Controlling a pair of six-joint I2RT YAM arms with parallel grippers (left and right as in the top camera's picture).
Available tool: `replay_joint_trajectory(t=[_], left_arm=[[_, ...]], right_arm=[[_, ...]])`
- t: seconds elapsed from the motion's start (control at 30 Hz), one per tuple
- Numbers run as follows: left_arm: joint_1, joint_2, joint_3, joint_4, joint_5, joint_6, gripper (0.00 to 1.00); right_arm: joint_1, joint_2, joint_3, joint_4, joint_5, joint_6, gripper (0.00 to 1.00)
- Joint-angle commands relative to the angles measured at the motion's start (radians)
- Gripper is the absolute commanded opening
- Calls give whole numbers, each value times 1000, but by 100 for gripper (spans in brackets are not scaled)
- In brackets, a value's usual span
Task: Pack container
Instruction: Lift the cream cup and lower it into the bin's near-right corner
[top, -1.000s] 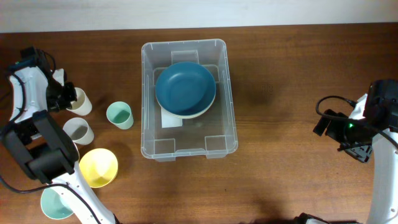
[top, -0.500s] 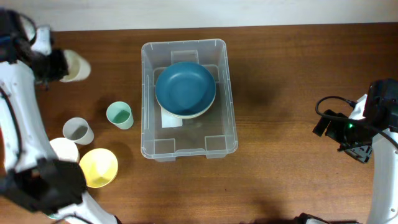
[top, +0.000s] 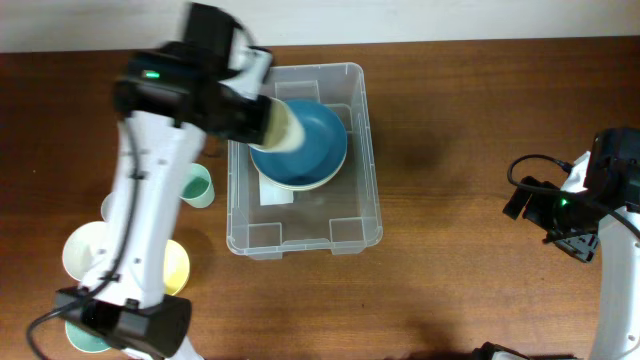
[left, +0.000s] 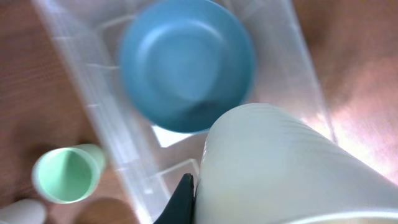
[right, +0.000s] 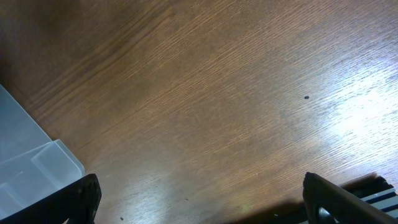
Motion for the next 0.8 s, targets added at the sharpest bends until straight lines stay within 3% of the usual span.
replay_joint_trajectory(t=[0.0, 0.2, 0.37, 0.77], left_arm=[[-97, 23, -5, -6, -84, -105, 1], [-212, 106, -39, -2, -150, -204, 1], [-219, 166, -92, 28, -148, -283, 1], [-284, 242, -251, 135, -97, -328, 1]], right_arm=[[-5, -1, -2, -5, 5, -10, 100], [-5, -1, -2, -15, 5, -10, 100], [-5, -1, -2, -17, 5, -10, 100], [-5, -1, -2, -19, 5, -10, 100]])
